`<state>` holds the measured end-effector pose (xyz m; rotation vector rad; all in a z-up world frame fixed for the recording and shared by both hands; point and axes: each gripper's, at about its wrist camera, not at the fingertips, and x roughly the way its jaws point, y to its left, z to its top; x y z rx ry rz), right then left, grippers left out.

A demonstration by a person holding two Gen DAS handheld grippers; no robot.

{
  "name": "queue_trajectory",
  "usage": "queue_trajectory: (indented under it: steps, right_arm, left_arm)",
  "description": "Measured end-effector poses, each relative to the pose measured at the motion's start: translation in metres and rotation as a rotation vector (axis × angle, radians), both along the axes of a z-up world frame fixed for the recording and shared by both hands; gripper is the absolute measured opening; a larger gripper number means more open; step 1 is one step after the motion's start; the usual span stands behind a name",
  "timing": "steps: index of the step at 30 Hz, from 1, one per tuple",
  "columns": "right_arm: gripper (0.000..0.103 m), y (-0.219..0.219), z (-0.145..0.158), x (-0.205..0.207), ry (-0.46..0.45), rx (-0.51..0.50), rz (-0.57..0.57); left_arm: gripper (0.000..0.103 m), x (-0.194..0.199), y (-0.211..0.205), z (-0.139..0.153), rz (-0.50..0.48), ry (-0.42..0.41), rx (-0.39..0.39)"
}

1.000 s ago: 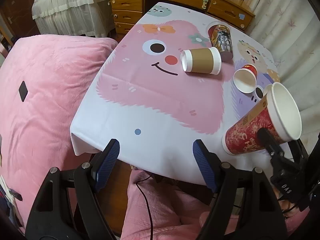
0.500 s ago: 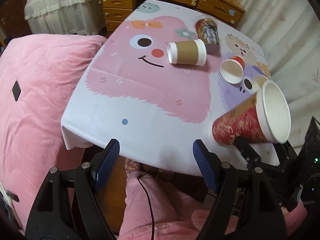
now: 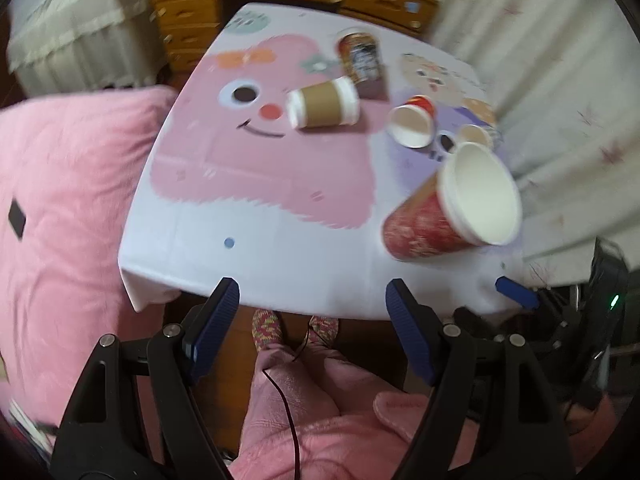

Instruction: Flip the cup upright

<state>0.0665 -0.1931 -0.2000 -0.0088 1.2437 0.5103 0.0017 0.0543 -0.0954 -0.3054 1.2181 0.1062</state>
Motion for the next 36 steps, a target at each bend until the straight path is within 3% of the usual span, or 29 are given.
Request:
queue_trajectory:
  steps: [4,10,12,15,20,24,27,30,32,36]
  right_arm:
    - [0.099,-0.007,0.05,-0.006,-0.038,-0.008,-0.067]
    - [0.102,-0.022,0.103,-0.022,0.092,0.093,-0.268]
    - [0.102,-0.029,0.123,-0.026,0.069,0.115,-0.329]
    - [0.102,-0.033,0.154,-0.043,-0.052,0.082,-0.37]
    - [0.102,-0.024,0.184,-0.081,-0.212,-0.019,-0.375]
    - [0.102,-0.016,0.208,-0.11,-0.354,-0.033,-0.369]
    - [0.102,-0.009,0.215,-0.123,-0.42,-0.046,-0.362]
    - [0.102,-0.006,0.219,-0.133,-0.445,-0.055,-0.372]
    - [0.103,-0.005,0.219,-0.134,-0.441,-0.063,-0.377]
    - [0.102,-0.006,0.219,-0.138,-0.452,-0.066,-0.387]
  left_arm:
    - [0.074,0.003,-0.015,0.043,-0.083,-0.084,0.006]
    - [0.074,0.007,-0.035,0.099,-0.152,-0.233,0.021]
    - [0.074,0.006,-0.04,0.112,-0.148,-0.269,0.044]
    - [0.074,-0.002,-0.044,0.125,-0.131,-0.313,0.07]
    - [0.074,-0.028,-0.053,0.13,-0.13,-0.357,0.097]
    - [0.075,-0.045,-0.052,0.129,-0.083,-0.376,0.134]
    - [0.084,-0.057,-0.05,0.127,-0.059,-0.388,0.171]
    - [0.091,-0.065,-0.053,0.125,-0.062,-0.397,0.184]
    - [0.103,-0.067,-0.051,0.124,-0.056,-0.397,0.176]
    - [0.102,-0.072,-0.052,0.125,-0.051,-0.404,0.18]
